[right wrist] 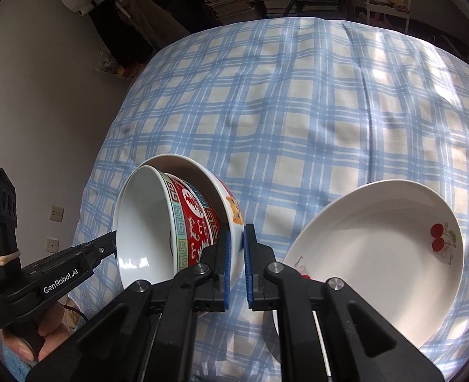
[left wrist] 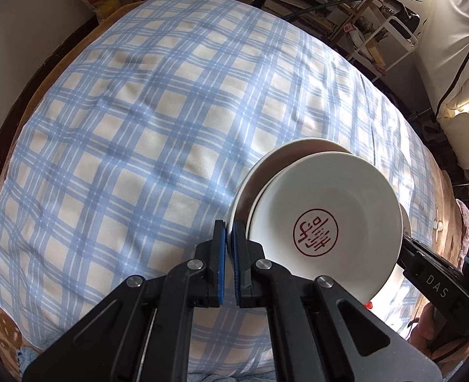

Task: Organize plates and bowls
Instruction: 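Carry the nested bowl stack with both tools and lower it onto the cherry plate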

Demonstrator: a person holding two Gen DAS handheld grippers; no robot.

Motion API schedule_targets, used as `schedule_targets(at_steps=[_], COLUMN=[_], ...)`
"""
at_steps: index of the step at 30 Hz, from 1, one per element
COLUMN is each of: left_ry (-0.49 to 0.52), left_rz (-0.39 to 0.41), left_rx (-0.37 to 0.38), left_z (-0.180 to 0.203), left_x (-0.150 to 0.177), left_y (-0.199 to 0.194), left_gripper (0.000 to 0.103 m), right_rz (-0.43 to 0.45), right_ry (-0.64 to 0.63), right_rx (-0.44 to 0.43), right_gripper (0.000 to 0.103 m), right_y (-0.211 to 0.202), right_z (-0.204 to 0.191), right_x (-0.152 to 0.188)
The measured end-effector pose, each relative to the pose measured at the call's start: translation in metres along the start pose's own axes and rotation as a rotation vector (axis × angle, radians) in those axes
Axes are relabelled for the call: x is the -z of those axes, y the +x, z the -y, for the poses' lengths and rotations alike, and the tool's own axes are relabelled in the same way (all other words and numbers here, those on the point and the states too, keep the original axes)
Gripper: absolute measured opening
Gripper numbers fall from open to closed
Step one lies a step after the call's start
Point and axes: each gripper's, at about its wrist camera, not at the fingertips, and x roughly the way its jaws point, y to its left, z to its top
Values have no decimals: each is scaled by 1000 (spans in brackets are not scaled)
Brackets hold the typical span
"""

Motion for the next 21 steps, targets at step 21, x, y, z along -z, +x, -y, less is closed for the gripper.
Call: schedule_targets(at_steps=[21], left_ry=[103], left_rz=[-6], left_rx=[36], left_z=[98], left_x=[21], left_y=[-10], left_gripper=[2], right_rz=[82], right_ry=[91], right_rx=[54], right_gripper=[10], right_y=[-77], right_z=[65], right_x=[19])
